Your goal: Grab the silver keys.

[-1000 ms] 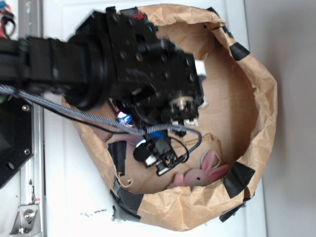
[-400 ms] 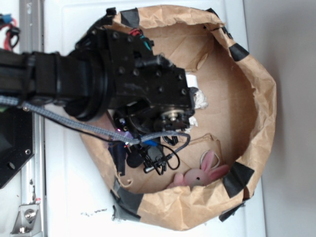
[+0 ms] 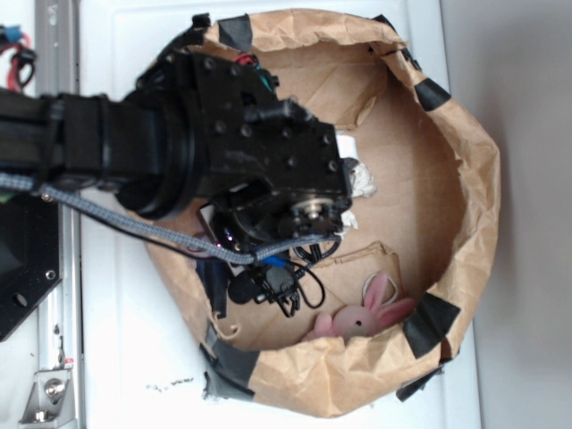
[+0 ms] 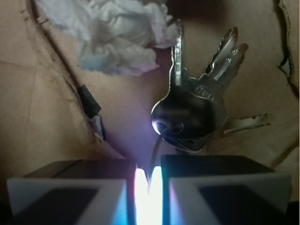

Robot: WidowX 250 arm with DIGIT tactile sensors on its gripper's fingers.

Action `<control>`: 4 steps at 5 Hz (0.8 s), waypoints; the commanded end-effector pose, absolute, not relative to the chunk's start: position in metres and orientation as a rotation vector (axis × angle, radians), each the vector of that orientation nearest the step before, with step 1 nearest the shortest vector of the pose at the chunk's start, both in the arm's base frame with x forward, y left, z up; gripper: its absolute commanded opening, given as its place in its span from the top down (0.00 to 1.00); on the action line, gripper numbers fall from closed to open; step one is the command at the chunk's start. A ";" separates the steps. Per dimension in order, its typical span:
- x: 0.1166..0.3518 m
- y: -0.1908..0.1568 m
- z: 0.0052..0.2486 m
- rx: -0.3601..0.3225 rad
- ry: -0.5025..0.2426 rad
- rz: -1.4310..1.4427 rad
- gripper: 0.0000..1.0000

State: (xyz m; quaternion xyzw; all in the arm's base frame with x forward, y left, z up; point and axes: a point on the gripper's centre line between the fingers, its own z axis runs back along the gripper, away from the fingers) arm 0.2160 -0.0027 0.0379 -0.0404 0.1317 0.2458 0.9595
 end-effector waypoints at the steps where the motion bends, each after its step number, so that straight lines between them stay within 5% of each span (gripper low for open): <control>1: 0.223 0.009 0.067 -0.066 0.244 0.469 1.00; 2: 0.242 0.013 0.090 -0.036 0.291 0.536 1.00; 3: 0.256 0.025 0.134 -0.142 0.302 0.548 1.00; 4: 0.240 0.044 0.183 -0.331 0.166 0.533 1.00</control>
